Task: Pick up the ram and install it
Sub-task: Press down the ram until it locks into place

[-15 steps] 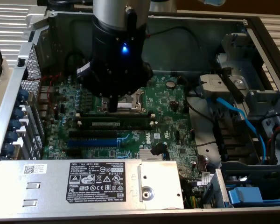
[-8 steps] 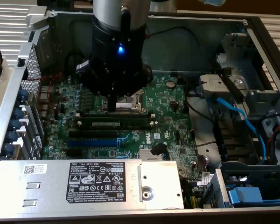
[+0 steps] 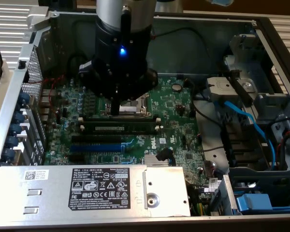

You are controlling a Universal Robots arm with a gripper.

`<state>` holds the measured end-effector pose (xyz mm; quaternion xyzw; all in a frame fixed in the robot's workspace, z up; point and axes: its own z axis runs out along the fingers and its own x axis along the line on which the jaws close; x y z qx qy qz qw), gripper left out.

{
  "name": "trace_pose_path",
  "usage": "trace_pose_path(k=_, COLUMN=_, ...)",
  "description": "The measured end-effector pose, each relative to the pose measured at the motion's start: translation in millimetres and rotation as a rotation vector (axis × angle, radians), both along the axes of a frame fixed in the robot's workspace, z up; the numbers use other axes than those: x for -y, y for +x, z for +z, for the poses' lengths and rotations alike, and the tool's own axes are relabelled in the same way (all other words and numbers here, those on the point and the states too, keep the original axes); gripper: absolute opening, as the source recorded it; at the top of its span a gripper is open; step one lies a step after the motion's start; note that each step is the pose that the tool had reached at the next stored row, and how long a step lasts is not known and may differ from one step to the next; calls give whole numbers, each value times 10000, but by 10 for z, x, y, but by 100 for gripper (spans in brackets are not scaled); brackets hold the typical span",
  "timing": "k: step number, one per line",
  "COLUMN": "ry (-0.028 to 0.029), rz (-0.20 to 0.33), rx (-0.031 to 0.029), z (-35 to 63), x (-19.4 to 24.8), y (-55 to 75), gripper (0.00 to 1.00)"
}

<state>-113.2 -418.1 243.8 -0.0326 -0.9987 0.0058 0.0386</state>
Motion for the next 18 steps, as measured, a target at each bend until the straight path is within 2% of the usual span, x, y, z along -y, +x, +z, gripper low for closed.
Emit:
trace_pose_path(k=7, ry=0, rz=-164, rx=-1, z=0, x=0, y=1, gripper=10)
trace_pose_path(k=14, ry=0, rz=-171, rx=-23, z=0, x=2, y=104, gripper=10)
trace_pose_path(k=18, ry=0, rz=-180, rx=-24, z=0, x=3, y=116, gripper=10)
